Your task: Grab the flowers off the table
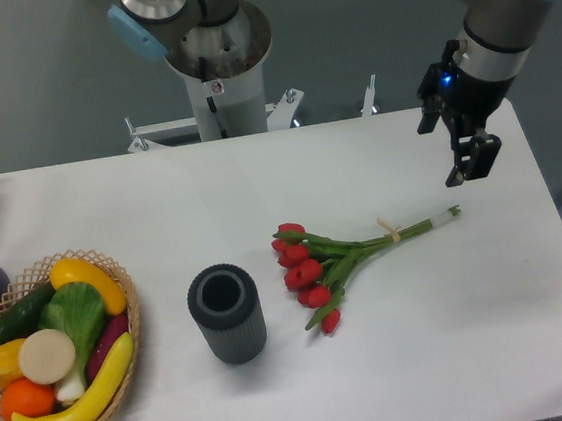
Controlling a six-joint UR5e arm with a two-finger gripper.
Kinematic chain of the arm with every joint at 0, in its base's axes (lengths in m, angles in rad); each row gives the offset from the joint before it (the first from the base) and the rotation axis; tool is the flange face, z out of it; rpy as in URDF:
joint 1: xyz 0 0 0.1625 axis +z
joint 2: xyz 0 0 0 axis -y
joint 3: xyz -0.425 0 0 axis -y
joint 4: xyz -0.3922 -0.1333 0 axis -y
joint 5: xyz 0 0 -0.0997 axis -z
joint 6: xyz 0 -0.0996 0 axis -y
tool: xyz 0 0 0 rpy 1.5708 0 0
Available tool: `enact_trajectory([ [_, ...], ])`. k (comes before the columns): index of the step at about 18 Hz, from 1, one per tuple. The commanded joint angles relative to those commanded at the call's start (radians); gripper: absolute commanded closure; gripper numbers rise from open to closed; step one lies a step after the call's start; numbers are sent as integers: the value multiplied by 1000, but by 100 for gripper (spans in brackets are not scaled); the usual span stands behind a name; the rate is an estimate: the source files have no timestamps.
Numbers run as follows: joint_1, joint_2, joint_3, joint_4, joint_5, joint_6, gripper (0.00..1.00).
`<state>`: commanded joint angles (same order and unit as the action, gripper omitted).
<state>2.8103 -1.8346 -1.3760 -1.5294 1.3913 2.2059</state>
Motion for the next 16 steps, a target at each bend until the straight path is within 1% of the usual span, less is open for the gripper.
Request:
enact_trajectory([
  [9,2,2,-14,0,-5,-12,0],
  [12,3,12,-44,6,-23,-67,0],
  [16,-5,15,-57,8,-23,-153,0],
])
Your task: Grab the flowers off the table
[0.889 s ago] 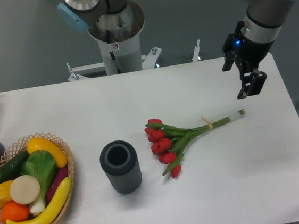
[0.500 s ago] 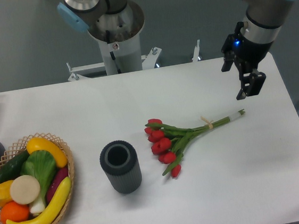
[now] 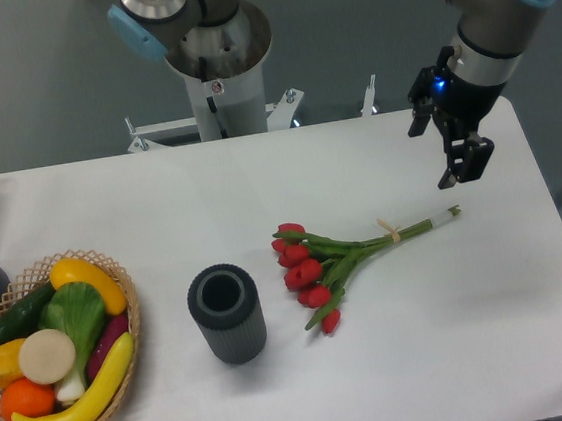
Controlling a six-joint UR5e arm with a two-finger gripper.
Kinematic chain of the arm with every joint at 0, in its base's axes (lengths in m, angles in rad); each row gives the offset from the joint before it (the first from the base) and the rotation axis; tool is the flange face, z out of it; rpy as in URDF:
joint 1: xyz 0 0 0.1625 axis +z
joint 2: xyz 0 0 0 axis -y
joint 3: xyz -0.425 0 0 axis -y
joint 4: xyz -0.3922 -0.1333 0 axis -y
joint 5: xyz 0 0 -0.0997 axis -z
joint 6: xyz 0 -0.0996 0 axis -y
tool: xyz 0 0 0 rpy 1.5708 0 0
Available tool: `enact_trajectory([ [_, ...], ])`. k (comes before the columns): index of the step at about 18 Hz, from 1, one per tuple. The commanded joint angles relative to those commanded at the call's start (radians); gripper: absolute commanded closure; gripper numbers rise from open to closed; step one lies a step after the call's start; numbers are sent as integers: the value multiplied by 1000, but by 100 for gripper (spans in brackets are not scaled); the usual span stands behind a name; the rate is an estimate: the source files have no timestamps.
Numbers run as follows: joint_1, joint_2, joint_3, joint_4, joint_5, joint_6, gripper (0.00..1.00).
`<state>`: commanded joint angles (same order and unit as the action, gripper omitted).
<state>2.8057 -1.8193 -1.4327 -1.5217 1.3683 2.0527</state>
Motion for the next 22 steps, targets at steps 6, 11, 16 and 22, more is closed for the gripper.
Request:
enact_trajectory([
  [6,-18,-14,-29,2,1,-87,0],
  [11,-67,-44,-87,57,5,-159,0],
  [16,-72,-61,-195,168,2,-183,0],
  [22,-77,-97,-259,282,6,-249,0],
])
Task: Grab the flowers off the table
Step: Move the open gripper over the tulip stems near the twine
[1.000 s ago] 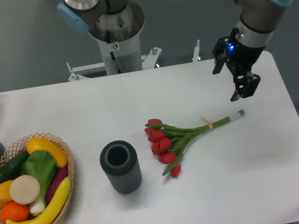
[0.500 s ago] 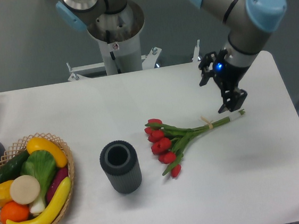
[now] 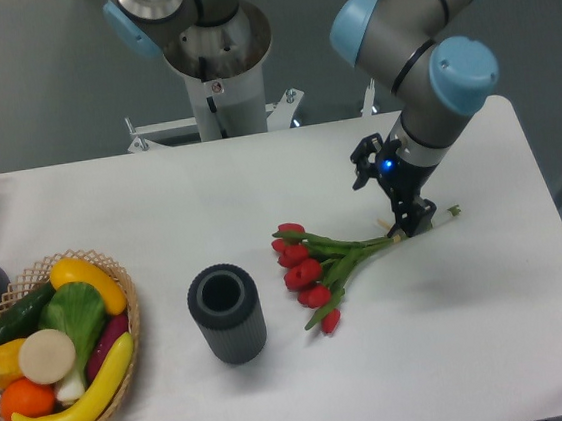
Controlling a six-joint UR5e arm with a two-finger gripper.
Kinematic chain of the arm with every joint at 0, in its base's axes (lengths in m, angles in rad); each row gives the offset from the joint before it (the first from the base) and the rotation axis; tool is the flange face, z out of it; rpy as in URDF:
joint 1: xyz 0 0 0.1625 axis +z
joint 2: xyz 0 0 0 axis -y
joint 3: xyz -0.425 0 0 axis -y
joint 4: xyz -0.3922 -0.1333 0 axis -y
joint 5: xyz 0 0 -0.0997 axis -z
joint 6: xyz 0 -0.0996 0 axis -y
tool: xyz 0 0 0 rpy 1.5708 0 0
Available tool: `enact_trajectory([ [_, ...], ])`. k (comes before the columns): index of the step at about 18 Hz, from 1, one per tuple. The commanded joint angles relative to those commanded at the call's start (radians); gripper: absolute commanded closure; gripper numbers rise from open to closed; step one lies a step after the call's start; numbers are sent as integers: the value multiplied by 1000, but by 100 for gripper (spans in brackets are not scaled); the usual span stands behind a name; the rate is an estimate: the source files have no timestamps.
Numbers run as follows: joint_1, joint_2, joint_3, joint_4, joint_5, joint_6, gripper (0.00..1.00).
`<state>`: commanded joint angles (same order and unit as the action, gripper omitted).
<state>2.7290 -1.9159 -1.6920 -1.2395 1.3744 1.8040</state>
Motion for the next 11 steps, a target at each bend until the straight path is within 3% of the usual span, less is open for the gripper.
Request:
enact_trajectory([
  [6,-26,-35,-2,5,-2,-55,0],
  [11,-37,-51,-55,133,0,-89,0],
])
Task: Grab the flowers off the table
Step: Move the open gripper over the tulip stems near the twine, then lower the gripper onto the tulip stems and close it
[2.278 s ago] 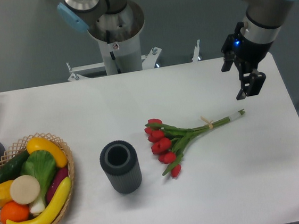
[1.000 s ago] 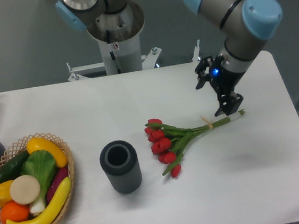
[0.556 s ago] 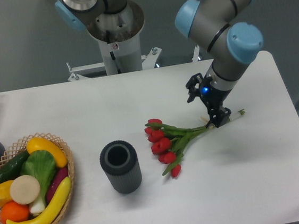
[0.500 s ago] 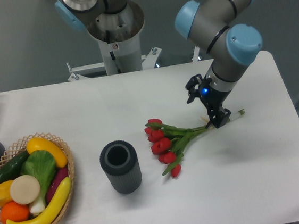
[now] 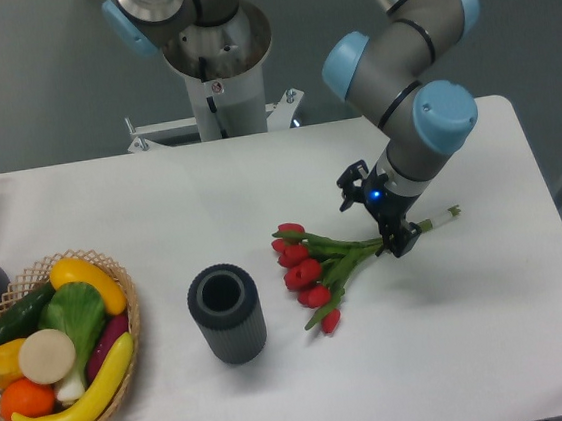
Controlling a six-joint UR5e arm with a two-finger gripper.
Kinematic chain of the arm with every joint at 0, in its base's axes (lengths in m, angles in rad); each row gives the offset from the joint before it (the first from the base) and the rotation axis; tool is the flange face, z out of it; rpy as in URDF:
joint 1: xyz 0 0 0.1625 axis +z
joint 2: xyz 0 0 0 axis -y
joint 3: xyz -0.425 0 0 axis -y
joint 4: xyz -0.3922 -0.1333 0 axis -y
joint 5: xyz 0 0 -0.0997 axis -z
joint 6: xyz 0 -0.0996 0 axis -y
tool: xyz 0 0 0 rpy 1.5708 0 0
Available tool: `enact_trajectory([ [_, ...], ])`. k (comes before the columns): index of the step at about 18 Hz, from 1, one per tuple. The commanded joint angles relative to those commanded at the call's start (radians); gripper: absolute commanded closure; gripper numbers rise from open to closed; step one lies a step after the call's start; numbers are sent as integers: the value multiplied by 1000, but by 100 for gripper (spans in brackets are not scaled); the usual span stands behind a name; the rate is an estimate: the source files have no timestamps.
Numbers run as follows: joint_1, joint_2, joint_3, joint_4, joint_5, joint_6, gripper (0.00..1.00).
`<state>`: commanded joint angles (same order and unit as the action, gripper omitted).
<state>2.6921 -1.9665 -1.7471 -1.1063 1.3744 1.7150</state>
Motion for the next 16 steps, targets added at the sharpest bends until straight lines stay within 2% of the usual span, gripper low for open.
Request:
enact_trajectory([
  [3,-3,-9,-8,17,2,-3,0],
  [8,-15,-28,-9,22,3,-57,0],
  [16,-26,-49,-12,23,17,-61,0],
])
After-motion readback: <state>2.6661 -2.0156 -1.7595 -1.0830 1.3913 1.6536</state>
